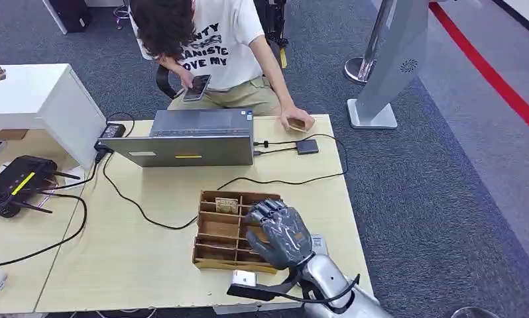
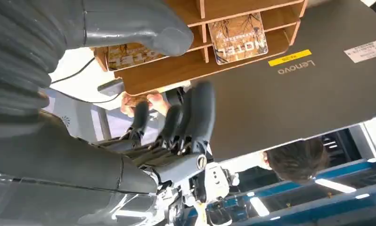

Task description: Pass the card to the sensor for recognition and then transmit it.

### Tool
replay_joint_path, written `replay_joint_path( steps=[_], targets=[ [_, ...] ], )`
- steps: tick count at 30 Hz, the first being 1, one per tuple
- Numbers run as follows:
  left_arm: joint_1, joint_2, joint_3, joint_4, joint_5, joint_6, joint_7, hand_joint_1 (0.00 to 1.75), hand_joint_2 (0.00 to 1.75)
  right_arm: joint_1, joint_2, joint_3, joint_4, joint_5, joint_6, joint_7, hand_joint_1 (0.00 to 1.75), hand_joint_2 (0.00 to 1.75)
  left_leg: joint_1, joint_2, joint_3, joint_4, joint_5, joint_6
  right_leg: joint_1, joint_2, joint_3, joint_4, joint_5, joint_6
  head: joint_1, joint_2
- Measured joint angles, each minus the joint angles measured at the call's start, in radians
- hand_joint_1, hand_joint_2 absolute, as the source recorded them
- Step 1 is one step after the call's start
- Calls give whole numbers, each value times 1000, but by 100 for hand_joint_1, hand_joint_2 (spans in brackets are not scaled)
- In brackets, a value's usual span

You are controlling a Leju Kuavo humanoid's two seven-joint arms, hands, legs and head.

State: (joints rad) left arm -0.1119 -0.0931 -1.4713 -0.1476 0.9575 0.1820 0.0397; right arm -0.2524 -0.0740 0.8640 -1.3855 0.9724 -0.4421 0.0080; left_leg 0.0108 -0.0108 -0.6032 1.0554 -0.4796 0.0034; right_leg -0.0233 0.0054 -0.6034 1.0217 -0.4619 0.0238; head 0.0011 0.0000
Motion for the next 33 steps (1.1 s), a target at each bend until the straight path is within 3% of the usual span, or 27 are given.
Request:
replay_joint_path(
  steps=[1,11,24,31,32,33],
  targets=[
    [0,0,0,0,0,-2,0,0,0,-1,2,0,2,0,3,0,75,175,0,0,0,0,0,0,0,0,0,0,0,0,0,0],
    [0,0,0,0,0,-3,0,0,0,-9,14,-16,34,1,13,2,84,175,0,0,0,0,0,0,0,0,0,0,0,0,0,0],
    [0,0,-5,0,0,-5,0,0,0,-16,20,-46,71,45,43,24,72,175,0,0,0,0,0,0,0,0,0,0,0,0,0,0],
    [0,0,-8,0,3,-5,0,0,0,-20,20,-54,81,55,58,27,84,175,0,0,0,0,0,0,0,0,0,0,0,0,0,0],
    [0,0,-8,0,3,-5,0,0,0,-20,20,-56,84,55,59,28,93,175,0,0,0,0,0,0,0,0,0,0,0,0,0,0],
    [0,0,-9,0,3,-5,0,0,0,-20,20,-57,86,56,59,31,117,175,0,0,0,0,0,0,0,0,0,0,0,0,0,0]
  ],
)
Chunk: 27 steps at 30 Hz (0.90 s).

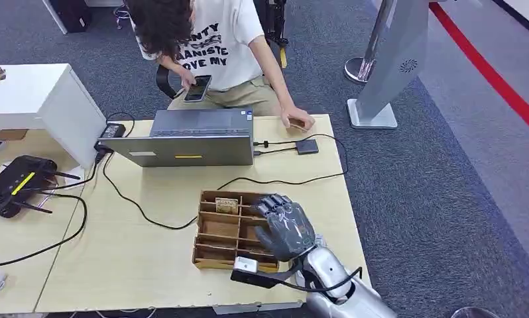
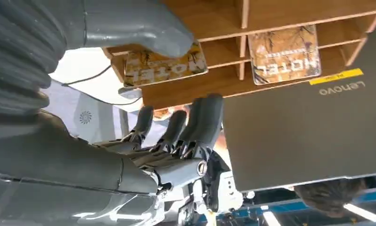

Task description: Pass the card to the sensor for recognition and then transmit it.

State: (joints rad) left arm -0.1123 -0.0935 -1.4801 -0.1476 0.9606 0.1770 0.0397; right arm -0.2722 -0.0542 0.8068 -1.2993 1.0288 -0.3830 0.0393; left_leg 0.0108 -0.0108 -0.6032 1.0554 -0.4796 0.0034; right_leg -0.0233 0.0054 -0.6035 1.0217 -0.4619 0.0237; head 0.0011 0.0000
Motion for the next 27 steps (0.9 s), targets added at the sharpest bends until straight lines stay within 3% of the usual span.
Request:
replay_joint_path(
  steps=[4,13,21,24,27],
  targets=[
    [0,0,0,0,1,0,0,0,0,0,0,-2,9,7,1,2,140,175,0,0,0,0,0,0,0,0,0,0,0,0,0,0],
    [0,-1,-1,0,5,2,0,0,0,-1,3,-16,19,8,5,2,161,175,0,0,0,0,0,0,0,0,0,0,0,0,0,0],
    [0,-1,-7,0,6,3,0,0,0,-1,5,-21,20,7,7,2,161,175,0,0,0,0,0,0,0,0,0,0,0,0,0,0],
    [0,-1,-8,0,7,4,0,0,0,0,6,-27,19,-12,2,-2,175,175,0,0,0,0,0,0,0,0,0,0,0,0,0,0],
    [0,-1,-8,0,13,7,-1,0,0,11,8,-41,1,-41,-17,-32,175,175,0,0,0,0,0,0,0,0,0,0,0,0,0,0]
  ],
)
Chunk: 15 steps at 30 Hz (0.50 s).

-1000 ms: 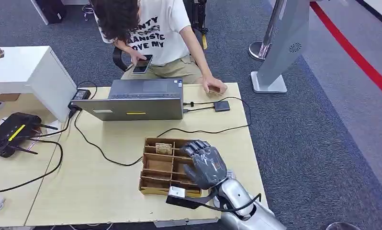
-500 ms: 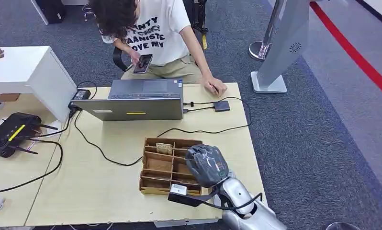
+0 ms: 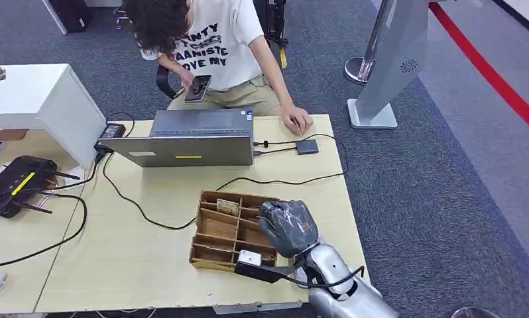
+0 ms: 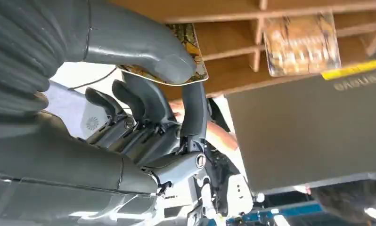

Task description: Pass the card to the sensor for recognition and then transmit it.

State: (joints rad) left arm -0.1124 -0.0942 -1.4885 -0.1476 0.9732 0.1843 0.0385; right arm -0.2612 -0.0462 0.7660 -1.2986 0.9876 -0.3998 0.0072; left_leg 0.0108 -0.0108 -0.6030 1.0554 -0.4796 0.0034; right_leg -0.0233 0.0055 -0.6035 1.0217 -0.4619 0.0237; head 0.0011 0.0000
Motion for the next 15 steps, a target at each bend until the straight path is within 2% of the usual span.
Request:
replay_joint_path(
  steps=[3,6,9,11,15],
  targets=[
    [0,0,0,0,8,5,-2,0,0,21,1,-15,-37,-10,-48,-26,175,175,0,0,0,0,0,0,0,0,0,0,0,0,0,0],
    [0,0,0,0,16,7,-5,0,0,46,5,-40,-93,11,-148,-51,175,175,0,0,0,0,0,0,0,0,0,0,0,0,0,0],
    [0,0,0,0,20,10,-6,0,0,64,9,-61,-138,30,-189,-61,175,175,0,0,0,0,0,0,0,0,0,0,0,0,0,0],
    [1,-2,0,0,25,16,-6,0,0,103,17,-88,-200,58,-240,-89,175,175,0,-1,0,0,0,0,0,-1,0,0,0,0,1,0],
    [0,-5,0,0,30,25,-6,0,0,156,53,-154,-308,78,-248,-171,175,175,0,0,0,0,0,0,0,0,0,0,0,0,0,0]
  ],
)
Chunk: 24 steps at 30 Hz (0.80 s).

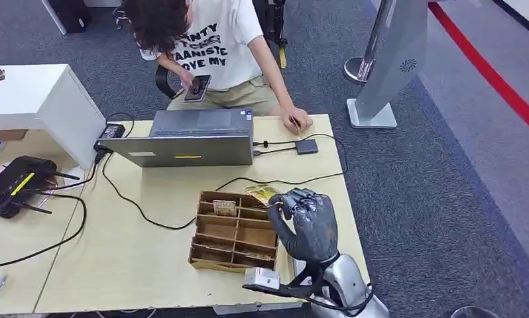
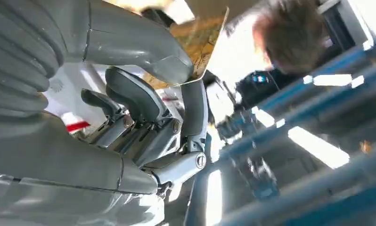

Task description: Pass the card to the sensor for recognition and then transmit it.

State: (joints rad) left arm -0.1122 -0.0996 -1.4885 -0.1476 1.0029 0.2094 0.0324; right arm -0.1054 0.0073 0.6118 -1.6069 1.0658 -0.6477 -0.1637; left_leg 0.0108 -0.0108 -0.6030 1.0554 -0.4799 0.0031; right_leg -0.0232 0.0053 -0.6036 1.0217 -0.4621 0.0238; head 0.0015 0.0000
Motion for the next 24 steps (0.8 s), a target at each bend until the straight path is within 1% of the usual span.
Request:
replay_joint_path(
  steps=[3,9,13,19,24],
  targets=[
    [1,-2,0,0,2,1,0,0,0,40,31,-53,-69,-11,0,-61,175,175,0,0,0,0,0,0,0,0,0,0,0,0,-1,0],
    [1,-3,0,0,3,2,-1,0,0,85,73,-123,-151,-21,0,-119,175,175,0,0,0,0,0,0,0,0,0,0,0,0,-1,0],
    [1,-5,0,0,3,3,-2,0,0,99,92,-151,-179,-26,0,-132,175,175,0,0,0,0,0,0,0,0,0,0,0,0,0,0],
    [1,-5,-2,0,1,3,-2,0,0,103,103,-169,-190,-25,0,-133,175,175,0,0,0,0,0,0,0,0,0,0,0,0,0,0],
    [0,-5,-8,0,-7,3,-2,0,0,87,104,-170,-186,-17,0,-108,175,175,0,0,0,0,0,0,0,0,0,0,0,0,0,0]
  ],
)
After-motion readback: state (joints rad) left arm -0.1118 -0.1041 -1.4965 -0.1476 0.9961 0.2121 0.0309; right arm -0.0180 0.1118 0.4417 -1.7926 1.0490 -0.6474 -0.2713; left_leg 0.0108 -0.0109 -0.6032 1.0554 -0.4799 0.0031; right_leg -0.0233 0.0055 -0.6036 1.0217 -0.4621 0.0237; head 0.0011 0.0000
